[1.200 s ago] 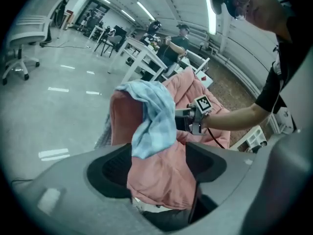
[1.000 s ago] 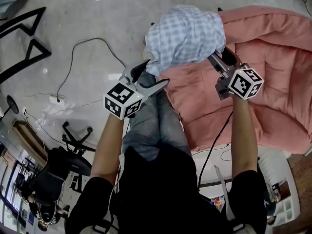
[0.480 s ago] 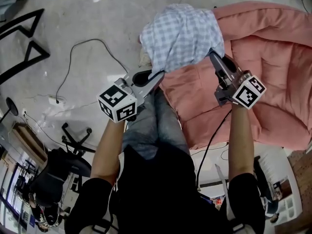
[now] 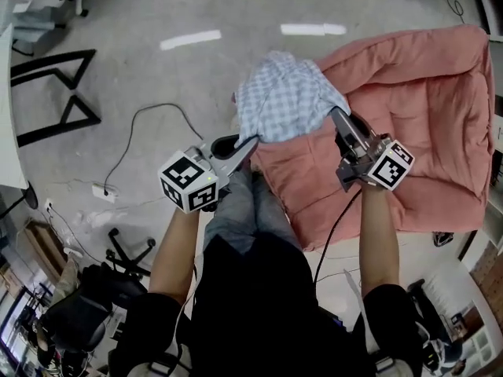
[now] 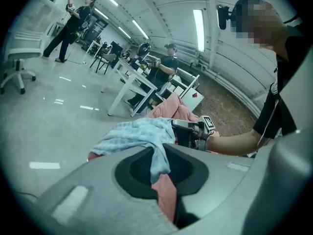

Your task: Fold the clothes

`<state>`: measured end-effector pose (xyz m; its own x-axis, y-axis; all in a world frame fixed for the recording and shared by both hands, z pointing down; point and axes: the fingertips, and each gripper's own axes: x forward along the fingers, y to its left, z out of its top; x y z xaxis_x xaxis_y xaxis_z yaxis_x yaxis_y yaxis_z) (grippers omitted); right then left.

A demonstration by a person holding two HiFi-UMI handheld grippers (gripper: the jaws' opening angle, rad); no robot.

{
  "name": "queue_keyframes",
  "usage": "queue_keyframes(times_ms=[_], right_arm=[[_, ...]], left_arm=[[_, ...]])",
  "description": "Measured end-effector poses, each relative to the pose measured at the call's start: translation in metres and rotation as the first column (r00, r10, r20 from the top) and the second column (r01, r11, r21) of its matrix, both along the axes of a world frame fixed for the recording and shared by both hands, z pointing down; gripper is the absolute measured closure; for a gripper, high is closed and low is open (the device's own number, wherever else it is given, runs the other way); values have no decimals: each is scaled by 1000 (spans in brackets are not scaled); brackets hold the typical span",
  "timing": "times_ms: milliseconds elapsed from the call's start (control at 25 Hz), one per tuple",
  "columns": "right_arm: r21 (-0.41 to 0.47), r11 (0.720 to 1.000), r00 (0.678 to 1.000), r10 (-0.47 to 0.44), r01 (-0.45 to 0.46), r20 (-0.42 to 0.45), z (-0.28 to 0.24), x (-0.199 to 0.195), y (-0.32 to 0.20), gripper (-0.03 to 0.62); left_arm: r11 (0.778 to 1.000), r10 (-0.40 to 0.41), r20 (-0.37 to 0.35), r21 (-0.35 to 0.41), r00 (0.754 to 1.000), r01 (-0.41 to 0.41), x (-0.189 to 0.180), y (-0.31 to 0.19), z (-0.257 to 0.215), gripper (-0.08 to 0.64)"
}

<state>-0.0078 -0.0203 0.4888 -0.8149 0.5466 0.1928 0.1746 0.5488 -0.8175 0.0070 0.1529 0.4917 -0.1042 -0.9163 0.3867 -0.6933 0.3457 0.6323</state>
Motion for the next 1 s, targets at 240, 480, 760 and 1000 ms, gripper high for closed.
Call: queue_keyframes(times_ms=[240,480,760,1000], right_arm=[[-47,998,995,38,-34,89,-87,-19,-2,552],[-16,999,995,34,-32,92,-126,2,-15,551],[-21,997,996,78,-78,35,-117,63,-21,552],[-65,987,982,156,-150,107,-151,91,-34,552]], left_arm=[[998,55,40,22,998,-56,-11,-9,-79,525],[995,60,-53,82,997,-56,13,-13,-111,523],[991,122,-128,61,984,-115,66,-17,-104,523],[981,176,-99,95,979,-167,77,-28,-140,523]])
